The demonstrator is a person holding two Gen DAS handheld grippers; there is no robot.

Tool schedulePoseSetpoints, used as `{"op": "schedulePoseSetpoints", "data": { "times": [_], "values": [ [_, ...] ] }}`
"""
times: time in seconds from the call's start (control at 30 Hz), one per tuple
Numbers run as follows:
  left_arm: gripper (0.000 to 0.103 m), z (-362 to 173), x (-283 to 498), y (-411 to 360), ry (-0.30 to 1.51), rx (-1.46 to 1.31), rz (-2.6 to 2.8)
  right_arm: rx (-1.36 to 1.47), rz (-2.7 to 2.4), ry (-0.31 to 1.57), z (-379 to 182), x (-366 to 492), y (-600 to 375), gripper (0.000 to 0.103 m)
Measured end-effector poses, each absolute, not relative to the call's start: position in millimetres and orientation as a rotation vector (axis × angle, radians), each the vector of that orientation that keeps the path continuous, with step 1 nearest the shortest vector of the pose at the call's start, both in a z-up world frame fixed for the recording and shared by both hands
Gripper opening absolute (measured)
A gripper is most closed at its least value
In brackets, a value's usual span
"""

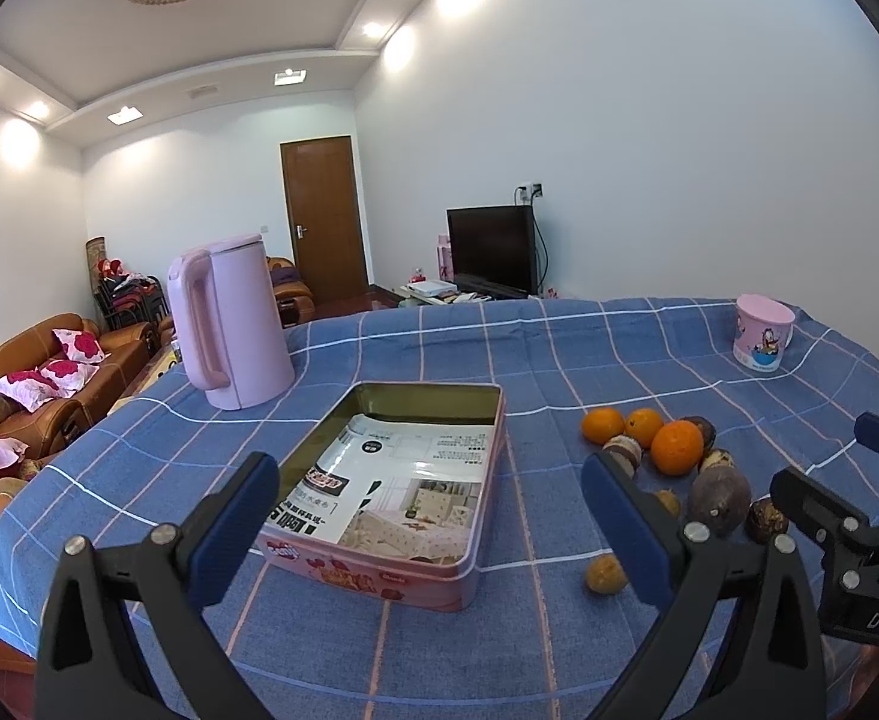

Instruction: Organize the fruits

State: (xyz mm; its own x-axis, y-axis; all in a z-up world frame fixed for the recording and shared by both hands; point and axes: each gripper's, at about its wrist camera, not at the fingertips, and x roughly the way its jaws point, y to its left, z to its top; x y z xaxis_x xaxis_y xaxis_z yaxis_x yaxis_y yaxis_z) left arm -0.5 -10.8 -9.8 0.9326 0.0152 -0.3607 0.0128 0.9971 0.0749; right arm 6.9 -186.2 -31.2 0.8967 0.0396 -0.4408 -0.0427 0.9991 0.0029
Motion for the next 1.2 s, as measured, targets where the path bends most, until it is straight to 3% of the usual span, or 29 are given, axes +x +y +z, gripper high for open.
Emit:
{"op": "schedulePoseSetpoints", "data": {
  "times": [1.2],
  "values": [
    [0.103,-26,5,-25,0.429,0.098,-0.042,0.01,0.015,0.474,-39,8,-203,0.102]
  ]
}}
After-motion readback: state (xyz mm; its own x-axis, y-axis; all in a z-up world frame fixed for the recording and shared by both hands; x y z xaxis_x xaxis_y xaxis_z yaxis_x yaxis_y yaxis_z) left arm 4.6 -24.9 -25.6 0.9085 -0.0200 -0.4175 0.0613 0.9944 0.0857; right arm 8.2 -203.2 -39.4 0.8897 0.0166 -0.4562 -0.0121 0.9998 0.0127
